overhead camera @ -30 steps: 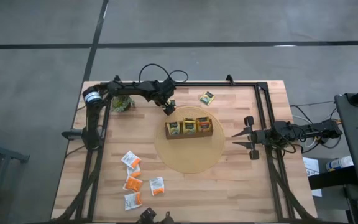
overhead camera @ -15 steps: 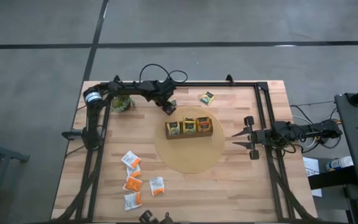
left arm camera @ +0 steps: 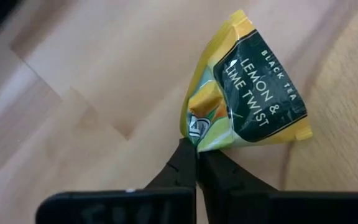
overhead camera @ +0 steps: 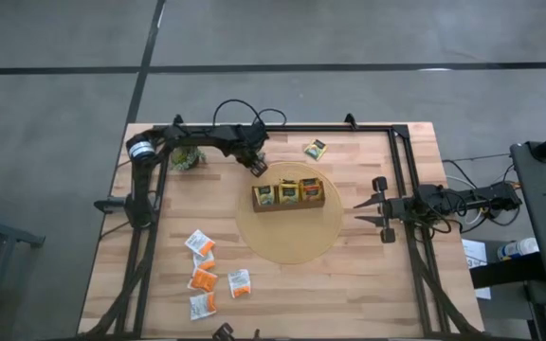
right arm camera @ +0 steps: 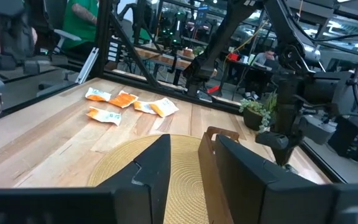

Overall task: Pick & Place Tea
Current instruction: Put the yellow tea bag into the middle section of the wooden organizer

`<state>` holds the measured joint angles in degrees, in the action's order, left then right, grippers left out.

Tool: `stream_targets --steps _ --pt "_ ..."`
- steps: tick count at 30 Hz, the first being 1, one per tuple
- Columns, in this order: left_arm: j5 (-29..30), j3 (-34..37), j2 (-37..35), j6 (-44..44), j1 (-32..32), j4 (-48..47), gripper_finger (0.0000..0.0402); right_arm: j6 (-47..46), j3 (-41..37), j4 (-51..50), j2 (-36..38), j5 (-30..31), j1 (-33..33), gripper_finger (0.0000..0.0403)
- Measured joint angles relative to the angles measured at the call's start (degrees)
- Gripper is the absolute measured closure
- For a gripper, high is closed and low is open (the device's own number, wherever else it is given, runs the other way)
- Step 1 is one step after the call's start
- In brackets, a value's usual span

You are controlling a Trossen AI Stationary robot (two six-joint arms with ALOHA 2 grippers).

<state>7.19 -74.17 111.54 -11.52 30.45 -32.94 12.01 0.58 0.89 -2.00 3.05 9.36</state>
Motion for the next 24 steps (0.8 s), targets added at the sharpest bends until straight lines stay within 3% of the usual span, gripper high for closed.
stream_targets --steps 11,16,24 --pt "11.13 1.93 -10.29 -7.45 -8.19 -0.11 0.0401 0.02 0.0 0.0 -0.04 0.0 0.0 0.0279" --pt "16.74 3.98 -15.16 -14.34 -14.29 1.81 0.0401 0.0 0.0 0.0 -0.04 0.0 -0.02 0.0285" --pt "25.08 4.71 -16.82 -22.53 -25.77 5.77 0.0401 0.02 0.0 0.0 -0.02 0.02 -0.02 0.0282"
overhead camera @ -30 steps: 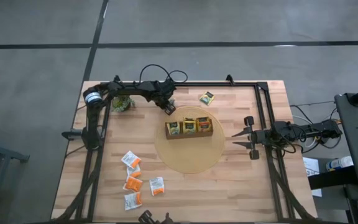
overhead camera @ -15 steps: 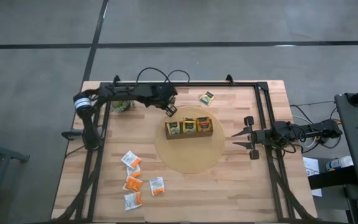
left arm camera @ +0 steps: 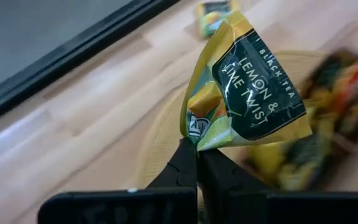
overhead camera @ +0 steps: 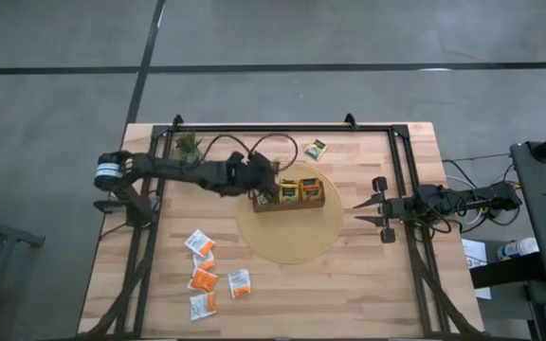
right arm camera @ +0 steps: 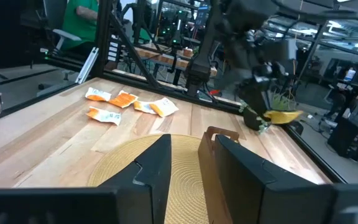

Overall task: Pick & Place Tea
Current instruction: Put the yellow tea bag into the middle section of the wooden organizer

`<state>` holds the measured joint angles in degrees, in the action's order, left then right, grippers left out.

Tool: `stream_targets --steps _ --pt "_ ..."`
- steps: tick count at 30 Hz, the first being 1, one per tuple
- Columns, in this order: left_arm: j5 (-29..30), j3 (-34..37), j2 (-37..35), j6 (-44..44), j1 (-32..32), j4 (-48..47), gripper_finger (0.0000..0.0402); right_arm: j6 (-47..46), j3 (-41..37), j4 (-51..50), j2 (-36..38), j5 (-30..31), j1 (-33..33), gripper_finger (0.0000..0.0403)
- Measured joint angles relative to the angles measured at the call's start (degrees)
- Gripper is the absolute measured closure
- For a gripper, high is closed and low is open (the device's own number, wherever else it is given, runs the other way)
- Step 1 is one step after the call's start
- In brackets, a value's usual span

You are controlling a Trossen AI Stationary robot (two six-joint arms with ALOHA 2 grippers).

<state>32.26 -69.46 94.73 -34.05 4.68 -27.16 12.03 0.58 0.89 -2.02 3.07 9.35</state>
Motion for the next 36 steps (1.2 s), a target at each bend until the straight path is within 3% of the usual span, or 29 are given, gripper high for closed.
stream_targets --steps 7,12,24,33,36 --pt "3.76 3.51 0.01 -5.14 -5.83 12.37 0.0401 -0.02 0.0 0.0 -0.02 -0.02 0.01 0.0273" --pt "3.86 7.64 0.37 -7.69 -7.33 23.98 0.0401 0.0 0.0 0.0 0.0 -0.01 0.0 0.0275" --pt "2.67 9.25 6.65 -15.53 -10.14 39.21 0.0401 -0.01 0.0 -0.01 0.02 -0.02 0.0 0.0287" --pt "17.97 8.28 8.95 -22.89 -14.5 39.63 0.0401 -0.02 0.0 0.0 -0.02 -0.02 0.02 0.0278" --pt "19.2 8.23 9.0 -23.67 -15.07 39.59 0.0401 0.0 0.0 -0.01 0.0 -0.01 0.0 0.0275"
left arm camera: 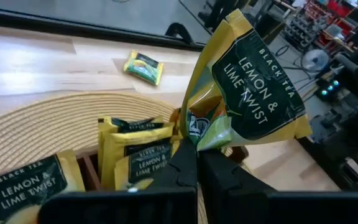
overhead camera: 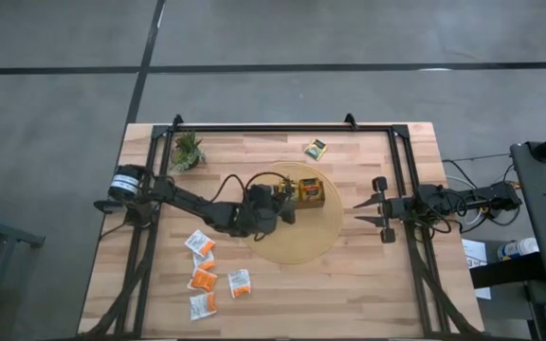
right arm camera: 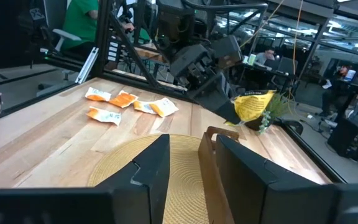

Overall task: Pick & Place Tea
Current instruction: Put the yellow tea bag into the middle section of the wooden organizer

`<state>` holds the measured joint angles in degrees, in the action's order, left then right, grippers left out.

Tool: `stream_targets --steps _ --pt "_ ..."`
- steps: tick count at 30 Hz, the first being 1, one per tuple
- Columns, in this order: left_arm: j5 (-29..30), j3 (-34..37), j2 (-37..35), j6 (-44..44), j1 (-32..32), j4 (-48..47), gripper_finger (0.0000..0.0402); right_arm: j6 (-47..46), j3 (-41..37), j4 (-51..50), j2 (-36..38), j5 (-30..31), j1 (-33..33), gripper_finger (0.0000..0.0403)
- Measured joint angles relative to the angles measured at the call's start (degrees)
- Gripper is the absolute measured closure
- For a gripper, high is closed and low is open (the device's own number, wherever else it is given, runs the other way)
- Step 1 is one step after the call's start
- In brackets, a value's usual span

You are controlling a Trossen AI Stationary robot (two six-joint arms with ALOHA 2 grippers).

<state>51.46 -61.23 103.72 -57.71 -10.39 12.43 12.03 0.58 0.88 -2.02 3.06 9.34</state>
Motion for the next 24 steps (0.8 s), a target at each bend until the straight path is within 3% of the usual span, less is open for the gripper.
stream_targets --steps 14,24 --pt "-3.19 0.63 1.92 -5.94 0.09 -3.61 0.0401 -0.02 0.0 -0.04 0.0 -0.01 0.02 0.0284" --pt "-1.43 -0.78 2.03 16.54 0.04 -3.49 0.0401 0.0 0.0 0.01 0.02 0.01 0.02 0.0283"
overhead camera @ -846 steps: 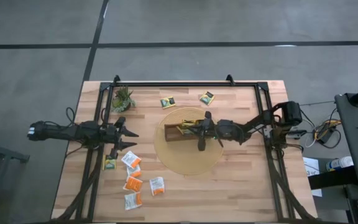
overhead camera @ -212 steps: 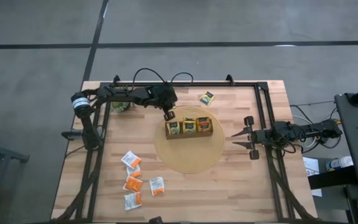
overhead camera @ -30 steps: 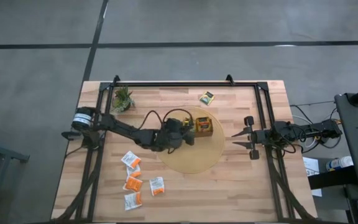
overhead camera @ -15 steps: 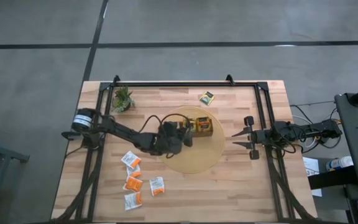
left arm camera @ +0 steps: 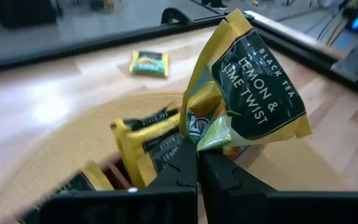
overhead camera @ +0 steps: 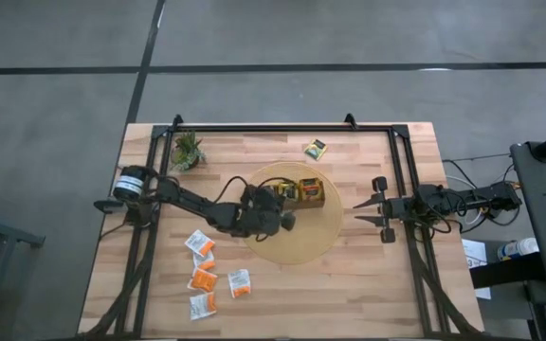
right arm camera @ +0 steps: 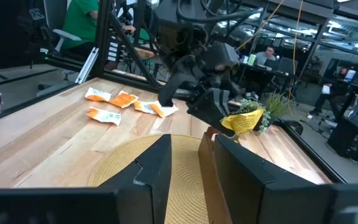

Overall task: Pick & Place Tea
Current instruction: Put the yellow tea bag into the middle section of the wooden organizer

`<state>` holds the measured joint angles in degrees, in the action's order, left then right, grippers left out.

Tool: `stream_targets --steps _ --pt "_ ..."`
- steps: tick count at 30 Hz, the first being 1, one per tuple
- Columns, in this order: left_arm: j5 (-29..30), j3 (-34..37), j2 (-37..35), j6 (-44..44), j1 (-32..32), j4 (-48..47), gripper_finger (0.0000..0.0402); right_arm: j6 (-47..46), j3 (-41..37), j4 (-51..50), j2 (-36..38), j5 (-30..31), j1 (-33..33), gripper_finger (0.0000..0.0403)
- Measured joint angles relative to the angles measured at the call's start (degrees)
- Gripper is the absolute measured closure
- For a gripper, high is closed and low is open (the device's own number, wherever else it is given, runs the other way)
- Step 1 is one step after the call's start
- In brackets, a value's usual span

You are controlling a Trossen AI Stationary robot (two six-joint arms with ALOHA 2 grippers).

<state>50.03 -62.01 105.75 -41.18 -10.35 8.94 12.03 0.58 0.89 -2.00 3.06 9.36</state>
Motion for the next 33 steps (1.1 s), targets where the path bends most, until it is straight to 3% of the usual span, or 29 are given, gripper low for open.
stream_targets --steps 5,12,24,29,33 --pt "3.28 -0.2 -0.01 15.68 0.0 -0.05 0.0401 -0.01 0.0 0.0 0.0 -0.01 0.0 0.0276" --pt "14.29 0.05 -0.02 31.62 0.12 -0.45 0.0401 0.0 0.0 0.0 0.02 -0.01 0.0 0.0274" --pt "17.08 2.59 -1.15 34.45 -1.16 0.82 0.0401 6.02 0.0 3.63 0.02 0.01 -0.01 0.0286" --pt "16.82 6.13 -3.79 42.29 -1.33 7.26 0.0401 11.69 -0.02 18.49 -0.15 -0.18 0.0 0.0285" --pt "17.36 8.06 -7.78 46.47 -1.37 11.06 0.0401 3.22 0.07 31.28 -0.26 -1.88 0.0 0.0285"
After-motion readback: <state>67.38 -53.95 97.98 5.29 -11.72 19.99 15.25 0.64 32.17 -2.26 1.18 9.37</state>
